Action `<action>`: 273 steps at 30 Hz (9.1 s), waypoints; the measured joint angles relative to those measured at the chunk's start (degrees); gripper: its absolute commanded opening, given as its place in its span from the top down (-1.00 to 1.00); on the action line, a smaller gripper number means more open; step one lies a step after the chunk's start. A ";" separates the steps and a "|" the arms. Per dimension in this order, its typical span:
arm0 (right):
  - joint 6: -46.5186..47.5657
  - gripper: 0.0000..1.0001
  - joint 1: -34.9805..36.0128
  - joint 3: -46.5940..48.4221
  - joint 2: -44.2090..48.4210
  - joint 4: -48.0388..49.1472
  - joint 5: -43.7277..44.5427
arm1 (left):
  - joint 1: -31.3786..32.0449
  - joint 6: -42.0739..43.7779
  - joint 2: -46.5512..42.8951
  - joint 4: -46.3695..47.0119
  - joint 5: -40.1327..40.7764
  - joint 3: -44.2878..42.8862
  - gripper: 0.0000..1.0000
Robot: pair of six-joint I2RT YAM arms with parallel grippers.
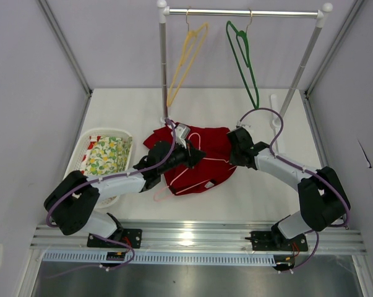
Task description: Place the skirt on the hanger
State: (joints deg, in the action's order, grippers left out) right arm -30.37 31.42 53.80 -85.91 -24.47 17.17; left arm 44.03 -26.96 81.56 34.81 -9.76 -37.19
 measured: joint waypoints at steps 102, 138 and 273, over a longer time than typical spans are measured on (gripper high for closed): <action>0.74 0.92 -3.50 -5.22 7.63 -1.99 0.52 | 1.20 -5.68 8.04 34.25 4.63 12.11 1.00; 1.86 0.05 -7.96 -4.37 6.45 -2.60 0.20 | 2.73 -6.16 11.39 33.99 8.15 10.08 1.00; -2.69 1.00 -17.75 -25.03 12.74 28.52 -20.02 | 5.38 4.09 3.04 4.00 8.02 0.37 1.00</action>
State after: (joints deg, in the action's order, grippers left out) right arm -33.06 13.67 28.77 -73.17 4.05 -2.85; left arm 49.41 -22.87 84.60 38.81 -1.74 -36.82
